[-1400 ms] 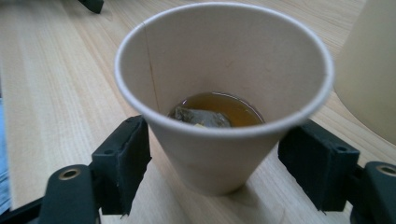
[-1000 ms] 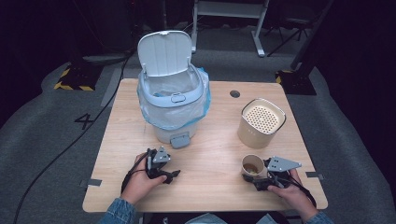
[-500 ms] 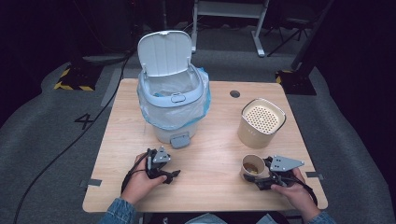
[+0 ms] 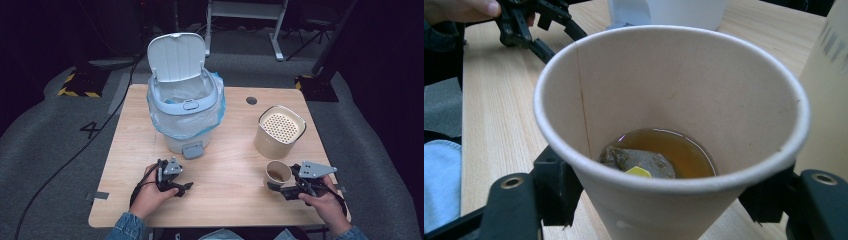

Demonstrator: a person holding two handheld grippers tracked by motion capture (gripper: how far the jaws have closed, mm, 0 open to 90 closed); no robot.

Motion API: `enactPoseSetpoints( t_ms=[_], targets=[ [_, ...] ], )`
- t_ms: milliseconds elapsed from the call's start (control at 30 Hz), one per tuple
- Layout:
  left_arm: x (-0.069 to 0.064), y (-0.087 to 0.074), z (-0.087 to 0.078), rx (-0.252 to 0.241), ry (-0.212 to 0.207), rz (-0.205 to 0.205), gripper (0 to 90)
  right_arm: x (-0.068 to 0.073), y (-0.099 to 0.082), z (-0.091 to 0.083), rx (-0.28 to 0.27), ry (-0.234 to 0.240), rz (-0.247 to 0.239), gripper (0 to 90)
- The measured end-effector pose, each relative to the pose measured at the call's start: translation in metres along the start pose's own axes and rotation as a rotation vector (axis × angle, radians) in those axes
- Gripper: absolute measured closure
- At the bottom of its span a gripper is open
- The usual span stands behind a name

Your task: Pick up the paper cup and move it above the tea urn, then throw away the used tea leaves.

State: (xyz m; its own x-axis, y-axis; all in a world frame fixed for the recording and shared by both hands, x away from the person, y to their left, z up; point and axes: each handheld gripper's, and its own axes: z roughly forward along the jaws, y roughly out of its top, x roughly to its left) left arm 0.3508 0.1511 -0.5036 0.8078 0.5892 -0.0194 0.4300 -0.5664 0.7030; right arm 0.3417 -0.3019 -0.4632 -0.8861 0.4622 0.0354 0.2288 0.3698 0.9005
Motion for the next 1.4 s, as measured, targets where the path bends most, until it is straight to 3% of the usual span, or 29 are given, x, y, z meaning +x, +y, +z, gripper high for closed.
enactPoseSetpoints(
  t_ms=[300,600,967,1400],
  targets=[
    [0.0,0.0,0.0,0.0,0.0,0.0,24.9,-0.007,0.016,-0.012,-0.01,0.0,0.013,31.4],
    [0.001,0.0,0.0,0.001,-0.005,0.001,24.8,-0.021,0.039,-0.023,-0.001,-0.037,-0.035,31.6],
    [0.006,-0.004,-0.004,0.0,-0.006,0.003,24.9,-0.051,0.072,-0.044,-0.029,-0.084,-0.044,31.5],
    [0.006,-0.004,-0.004,0.001,-0.003,0.0,24.2,-0.076,0.105,-0.06,-0.032,-0.132,-0.076,31.5]
  ],
)
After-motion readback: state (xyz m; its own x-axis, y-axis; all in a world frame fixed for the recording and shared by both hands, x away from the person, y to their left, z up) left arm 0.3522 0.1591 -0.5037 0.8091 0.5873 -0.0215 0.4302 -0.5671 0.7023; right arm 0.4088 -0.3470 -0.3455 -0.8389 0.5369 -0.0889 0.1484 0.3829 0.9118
